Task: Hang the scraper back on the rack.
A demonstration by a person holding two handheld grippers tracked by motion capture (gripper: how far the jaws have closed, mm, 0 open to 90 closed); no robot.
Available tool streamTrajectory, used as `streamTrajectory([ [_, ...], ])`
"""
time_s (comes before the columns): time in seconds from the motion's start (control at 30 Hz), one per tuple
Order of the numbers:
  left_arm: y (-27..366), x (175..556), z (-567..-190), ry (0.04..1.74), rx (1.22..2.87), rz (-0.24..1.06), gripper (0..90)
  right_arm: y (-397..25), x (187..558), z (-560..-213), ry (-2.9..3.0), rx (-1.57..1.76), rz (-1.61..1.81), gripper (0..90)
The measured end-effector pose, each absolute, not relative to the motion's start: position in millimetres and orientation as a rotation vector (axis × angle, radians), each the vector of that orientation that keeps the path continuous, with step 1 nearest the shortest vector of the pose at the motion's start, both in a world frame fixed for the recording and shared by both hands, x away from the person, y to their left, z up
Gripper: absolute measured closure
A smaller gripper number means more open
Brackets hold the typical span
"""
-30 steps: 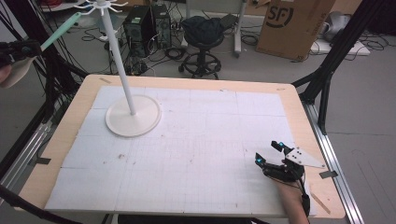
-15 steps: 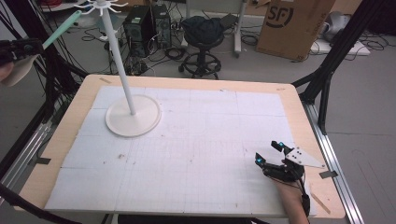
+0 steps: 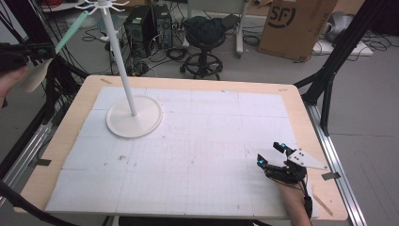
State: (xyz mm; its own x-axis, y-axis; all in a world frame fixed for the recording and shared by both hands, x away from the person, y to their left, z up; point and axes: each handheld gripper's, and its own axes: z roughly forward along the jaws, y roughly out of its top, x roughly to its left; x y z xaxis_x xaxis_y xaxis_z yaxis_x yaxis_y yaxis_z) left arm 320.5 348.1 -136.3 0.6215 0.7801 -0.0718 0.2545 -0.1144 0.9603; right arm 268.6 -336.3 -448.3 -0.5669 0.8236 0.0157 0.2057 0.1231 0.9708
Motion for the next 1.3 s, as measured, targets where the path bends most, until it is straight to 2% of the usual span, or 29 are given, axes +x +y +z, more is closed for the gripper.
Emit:
streamTrajectory([
  [0.47, 339.1, 328.5, -142.8, 0.897, 1.716, 0.596, 80.3, -336.1, 268.6, -448.3, 1.862, 0.992, 1.470, 16.7],
  [0.83, 336.2, 338.5, -157.2, 0.920, 1.707, 0.565, 79.1, -336.1, 268.8, -448.4, 1.859, 0.990, 1.470, 16.7],
  [1.0, 332.3, 335.6, -159.0, 0.902, 1.687, 0.588, 54.7, -336.2, 268.7, -448.3, 1.860, 0.989, 1.471, 16.7],
  [1.13, 326.5, 322.7, -171.4, 0.806, 1.692, 0.640, 36.4, -336.0, 268.6, -448.4, 1.864, 0.989, 1.471, 16.8],
  [1.23, 317.5, 311.5, -191.4, 0.752, 1.703, 0.704, 26.8, -336.0, 268.6, -448.4, 1.864, 0.988, 1.471, 16.8],
  [1.3, 311.3, 306.3, -208.8, 0.718, 1.721, 0.695, 25.2, -336.3, 268.8, -448.4, 1.863, 0.984, 1.468, 16.7],
])
